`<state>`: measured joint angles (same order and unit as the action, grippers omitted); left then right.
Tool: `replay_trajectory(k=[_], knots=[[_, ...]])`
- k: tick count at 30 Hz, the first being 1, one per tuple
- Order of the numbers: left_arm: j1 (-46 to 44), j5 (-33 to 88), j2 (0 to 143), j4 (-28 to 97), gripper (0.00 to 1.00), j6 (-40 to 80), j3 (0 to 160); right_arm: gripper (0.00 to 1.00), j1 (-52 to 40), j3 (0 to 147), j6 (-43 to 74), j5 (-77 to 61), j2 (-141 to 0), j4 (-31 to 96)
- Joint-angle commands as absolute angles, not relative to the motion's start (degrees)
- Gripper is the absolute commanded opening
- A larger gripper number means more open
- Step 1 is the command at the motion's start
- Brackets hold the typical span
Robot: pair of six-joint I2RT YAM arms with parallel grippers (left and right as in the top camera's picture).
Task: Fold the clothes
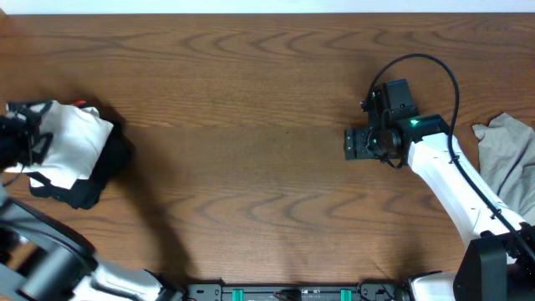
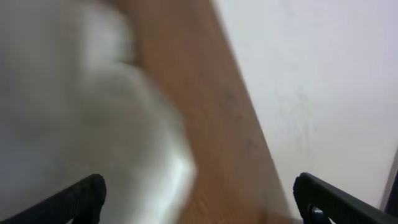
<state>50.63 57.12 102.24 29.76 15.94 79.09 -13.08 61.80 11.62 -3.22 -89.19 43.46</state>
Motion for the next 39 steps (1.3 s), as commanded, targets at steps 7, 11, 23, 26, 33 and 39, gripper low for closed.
replay_trajectory(k=[7,11,23,26,33,39], knots=[[29.87,40.95,80.36,39.79,0.98,3.25,79.53,0.99,-12.69,62.22,11.53,-3.27,-89.12,35.22],[20.40,29.19,76.62,44.66,0.98,2.15,79.50,0.99,-12.69,62.57,11.51,-3.27,-89.08,30.61],[13.41,24.10,75.40,60.18,0.98,-1.43,79.42,0.99,-12.38,64.40,11.57,-0.64,-77.89,40.10],[13.41,22.13,71.70,62.76,0.98,-4.05,77.82,0.99,-12.56,64.07,13.32,2.42,-70.57,44.05],[13.13,21.78,45.80,55.16,0.98,-4.89,65.43,0.99,-21.02,53.19,21.04,15.33,-46.28,45.41],[13.08,21.34,27.68,51.40,0.98,-4.91,58.46,0.99,-24.56,42.15,28.27,20.32,-28.80,46.54]])
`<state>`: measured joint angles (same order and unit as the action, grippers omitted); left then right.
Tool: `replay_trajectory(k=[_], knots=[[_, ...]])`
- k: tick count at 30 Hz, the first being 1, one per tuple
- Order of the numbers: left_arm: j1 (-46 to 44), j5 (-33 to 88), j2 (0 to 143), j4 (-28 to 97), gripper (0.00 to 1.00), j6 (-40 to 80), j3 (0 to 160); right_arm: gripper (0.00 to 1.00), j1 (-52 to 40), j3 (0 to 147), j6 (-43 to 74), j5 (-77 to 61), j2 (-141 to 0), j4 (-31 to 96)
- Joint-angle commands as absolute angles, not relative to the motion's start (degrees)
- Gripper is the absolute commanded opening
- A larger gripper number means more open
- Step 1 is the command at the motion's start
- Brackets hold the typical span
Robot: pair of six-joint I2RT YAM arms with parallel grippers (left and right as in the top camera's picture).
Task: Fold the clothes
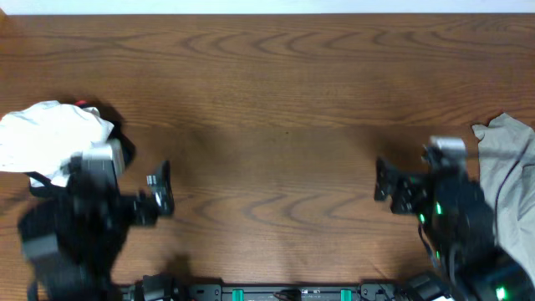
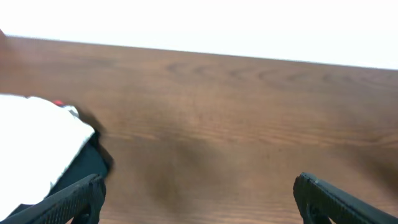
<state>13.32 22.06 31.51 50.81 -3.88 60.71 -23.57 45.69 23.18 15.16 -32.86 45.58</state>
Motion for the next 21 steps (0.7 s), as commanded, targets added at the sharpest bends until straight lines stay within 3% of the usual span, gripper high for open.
replay_trajectory(k=[1,11,21], knots=[[13.08,21.34,25.93,51.83,0.98,-4.91,58.46,0.99,-24.56,41.43,28.27,20.34,-27.16,47.88],[13.08,21.34,18.17,53.80,0.98,-4.91,58.46,0.99,-24.56,40.62,28.45,20.34,-22.76,68.53],[13.08,21.34,18.20,53.93,0.98,-4.91,58.46,0.99,-24.56,40.60,28.69,20.34,-22.76,68.38]])
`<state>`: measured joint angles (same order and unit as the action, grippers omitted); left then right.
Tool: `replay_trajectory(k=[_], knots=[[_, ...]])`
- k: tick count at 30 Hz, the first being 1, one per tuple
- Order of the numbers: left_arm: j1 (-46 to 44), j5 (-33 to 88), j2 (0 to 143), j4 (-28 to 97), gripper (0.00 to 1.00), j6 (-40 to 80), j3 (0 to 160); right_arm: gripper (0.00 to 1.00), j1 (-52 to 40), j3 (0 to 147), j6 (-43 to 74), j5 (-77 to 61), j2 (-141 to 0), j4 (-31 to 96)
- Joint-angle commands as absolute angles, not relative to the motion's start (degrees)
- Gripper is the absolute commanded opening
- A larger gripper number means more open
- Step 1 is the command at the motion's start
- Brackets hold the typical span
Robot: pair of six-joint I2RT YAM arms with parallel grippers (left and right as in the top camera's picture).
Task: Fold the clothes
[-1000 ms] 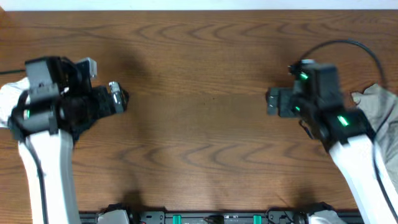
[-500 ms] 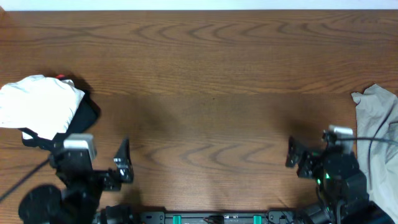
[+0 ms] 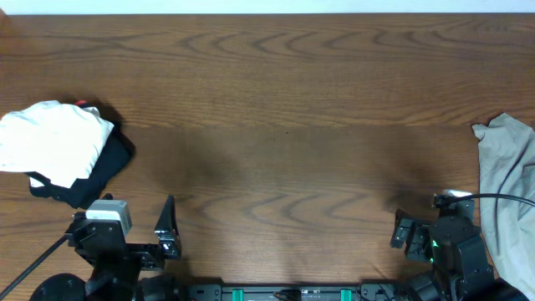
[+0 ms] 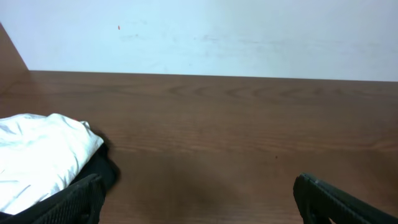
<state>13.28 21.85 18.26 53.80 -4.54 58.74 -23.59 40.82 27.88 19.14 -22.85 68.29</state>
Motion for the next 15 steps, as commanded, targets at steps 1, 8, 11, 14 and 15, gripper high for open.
replay_trajectory(k=[1,8,11,14,15], knots=[[13.08,21.34,18.20,53.93,0.98,-4.91,58.46,0.99,-24.56,40.60,28.69,20.34,-22.76,68.38],[13.08,21.34,18.20,53.93,0.98,-4.93,58.46,0.99,-20.93,40.47,28.69,20.32,-18.39,68.34],[13.08,21.34,18.20,53.93,0.98,-4.91,58.46,0.99,-17.04,40.47,28.69,20.32,-14.94,68.31],[13.08,21.34,18.17,53.93,0.98,-4.91,58.46,0.99,-13.85,40.47,28.69,20.34,-11.09,68.34],[13.08,21.34,18.17,53.91,0.98,-4.91,58.46,0.99,-13.21,40.47,28.69,20.34,-9.72,68.34]])
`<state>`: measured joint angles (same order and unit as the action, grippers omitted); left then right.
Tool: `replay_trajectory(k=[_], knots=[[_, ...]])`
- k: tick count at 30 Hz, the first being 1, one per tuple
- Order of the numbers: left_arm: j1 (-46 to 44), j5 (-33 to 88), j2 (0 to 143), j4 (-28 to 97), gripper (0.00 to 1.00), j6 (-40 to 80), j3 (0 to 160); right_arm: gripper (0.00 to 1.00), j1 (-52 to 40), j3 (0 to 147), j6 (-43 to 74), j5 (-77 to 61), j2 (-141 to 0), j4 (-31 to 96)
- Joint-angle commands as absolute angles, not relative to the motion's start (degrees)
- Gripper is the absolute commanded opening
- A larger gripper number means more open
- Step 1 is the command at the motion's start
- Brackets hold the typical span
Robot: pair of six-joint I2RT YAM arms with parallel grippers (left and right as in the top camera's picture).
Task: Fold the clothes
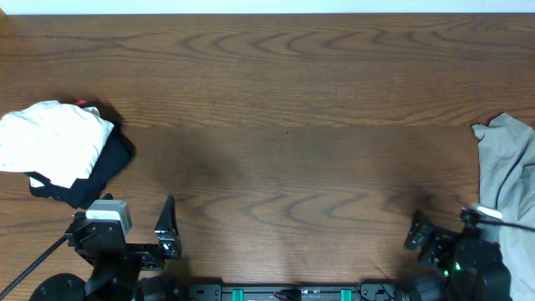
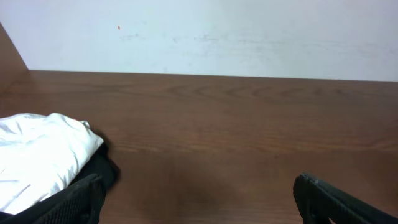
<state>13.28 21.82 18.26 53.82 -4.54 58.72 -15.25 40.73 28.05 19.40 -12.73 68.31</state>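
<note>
A white garment (image 1: 50, 142) lies folded on top of a black garment (image 1: 104, 171) at the table's left edge; the left wrist view shows the white one (image 2: 43, 155) over the black one (image 2: 104, 171). A crumpled grey garment (image 1: 506, 176) lies at the right edge. My left gripper (image 1: 165, 230) is pulled back at the front left, open and empty, its fingers (image 2: 81, 199) wide apart over bare wood. My right gripper (image 1: 420, 233) sits low at the front right beside the grey garment, with its fingers apparently spread and nothing in them.
The brown wooden table (image 1: 276, 109) runs to a white wall (image 2: 205, 34) at the back. A black rail with green parts (image 1: 276, 293) runs along the front edge between the two arm bases.
My right arm has drawn a little further back toward the front right corner. The left arm and all the garments are as they were.
At first my left gripper was at the white and black pile at the far left, and the right one hung over the table's right middle. Then both were nearer the front. Both now sit at the front edge, with the pile left alone.
</note>
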Motion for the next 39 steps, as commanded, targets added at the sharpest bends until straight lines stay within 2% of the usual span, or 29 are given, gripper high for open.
replay_trajectory(k=[1,10,20,23,31,39], knots=[[13.08,21.34,18.17,53.93,0.98,-4.91,58.46,0.99,-12.53,40.47,28.69,20.34,-8.40,68.31],[13.08,21.34,18.17,53.93,0.98,-4.91,58.46,0.99,-7.92,39.81,28.69,20.34,-0.60,68.03],[13.08,21.34,18.20,53.93,0.98,-4.91,58.46,0.99,-5.52,31.62,28.69,20.62,-0.32,63.96],[13.08,21.34,18.17,53.93,0.98,-4.93,58.46,0.99,-5.52,25.89,28.71,20.53,-0.32,57.45],[13.08,21.34,18.20,53.91,0.98,-4.91,58.46,0.99,-5.54,7.99,28.69,20.29,-0.30,27.94],[13.08,21.34,18.20,53.91,0.98,-4.91,58.46,0.99,-5.41,3.40,25.65,26.50,-0.27,9.54]])
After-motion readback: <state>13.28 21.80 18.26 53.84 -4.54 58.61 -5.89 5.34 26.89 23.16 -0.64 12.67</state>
